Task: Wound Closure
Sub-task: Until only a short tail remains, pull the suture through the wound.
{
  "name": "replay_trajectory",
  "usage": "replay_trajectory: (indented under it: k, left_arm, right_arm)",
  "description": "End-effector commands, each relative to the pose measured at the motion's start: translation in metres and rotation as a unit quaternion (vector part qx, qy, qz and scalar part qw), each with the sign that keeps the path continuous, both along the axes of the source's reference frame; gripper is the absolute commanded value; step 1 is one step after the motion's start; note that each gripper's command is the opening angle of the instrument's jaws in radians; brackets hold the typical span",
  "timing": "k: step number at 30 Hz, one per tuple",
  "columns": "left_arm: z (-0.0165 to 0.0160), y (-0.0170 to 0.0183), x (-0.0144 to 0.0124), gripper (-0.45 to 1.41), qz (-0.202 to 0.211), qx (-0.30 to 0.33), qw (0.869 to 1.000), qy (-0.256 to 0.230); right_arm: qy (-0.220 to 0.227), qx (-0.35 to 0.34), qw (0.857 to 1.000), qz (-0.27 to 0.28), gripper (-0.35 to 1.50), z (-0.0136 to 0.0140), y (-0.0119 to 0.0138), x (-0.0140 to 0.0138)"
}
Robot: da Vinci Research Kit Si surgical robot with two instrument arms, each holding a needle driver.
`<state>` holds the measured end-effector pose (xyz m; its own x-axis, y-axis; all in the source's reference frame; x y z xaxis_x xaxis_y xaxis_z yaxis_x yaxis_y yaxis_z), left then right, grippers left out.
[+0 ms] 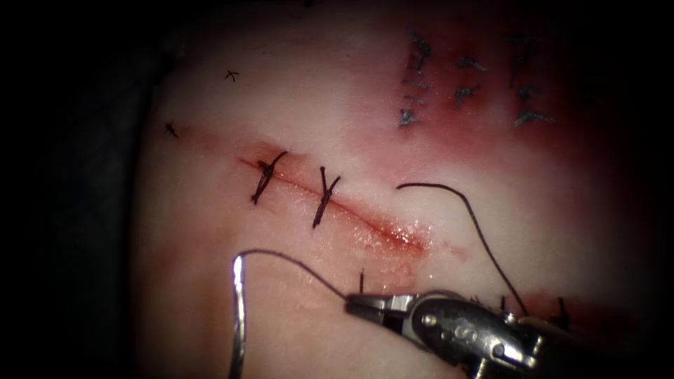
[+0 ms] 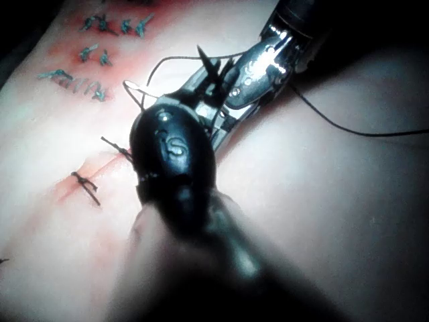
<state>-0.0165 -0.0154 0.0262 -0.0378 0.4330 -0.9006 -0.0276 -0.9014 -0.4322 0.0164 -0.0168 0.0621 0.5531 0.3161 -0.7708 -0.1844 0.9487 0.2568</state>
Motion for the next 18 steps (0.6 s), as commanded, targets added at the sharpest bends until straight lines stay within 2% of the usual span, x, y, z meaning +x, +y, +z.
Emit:
replay_trajectory:
  k: [1, 7, 13, 14, 15, 16, 17, 18]
  left_arm:
    - [0.0009, 0.0004, -0.0004, -0.35, -0.009, 0.001, 1.000, 0.007]
    - [0.0028, 0.0009, 0.0009, -0.35, -0.053, -0.012, 0.997, 0.049]
    - [0.0044, 0.0008, 0.0026, -0.35, -0.082, -0.035, 0.992, 0.092]
    - [0.0046, 0.0009, 0.0030, -0.35, -0.088, -0.034, 0.991, 0.098]
    - [0.0047, 0.0009, 0.0033, -0.35, -0.091, -0.034, 0.990, 0.101]
    - [0.0048, 0.0011, 0.0036, -0.35, -0.094, -0.033, 0.990, 0.102]
    - [0.0049, 0.0013, 0.0041, -0.35, -0.100, -0.038, 0.989, 0.106]
    - [0.0050, 0.0016, 0.0045, -0.35, -0.105, -0.042, 0.987, 0.111]
  right_arm:
    - [0.000, 0.001, 1.000, -0.005, -0.35, -0.0007, -0.0012, 0.0012]
    - [0.008, 0.003, 1.000, -0.017, -0.35, -0.0039, -0.0040, 0.0029]
    - [0.019, 0.002, 1.000, -0.015, -0.35, -0.0058, -0.0055, 0.0051]
    - [0.023, -0.004, 1.000, -0.009, -0.15, -0.0059, -0.0053, 0.0053]
    - [0.030, -0.012, 0.999, 0.001, 0.52, -0.0058, -0.0051, 0.0055]
    - [0.031, -0.024, 0.999, 0.012, 0.98, -0.0058, -0.0047, 0.0056]
    - [0.028, -0.036, 0.999, 0.025, 1.25, -0.0057, -0.0043, 0.0056]
    - [0.026, -0.046, 0.998, 0.036, 1.36, -0.0057, -0.0038, 0.0056]
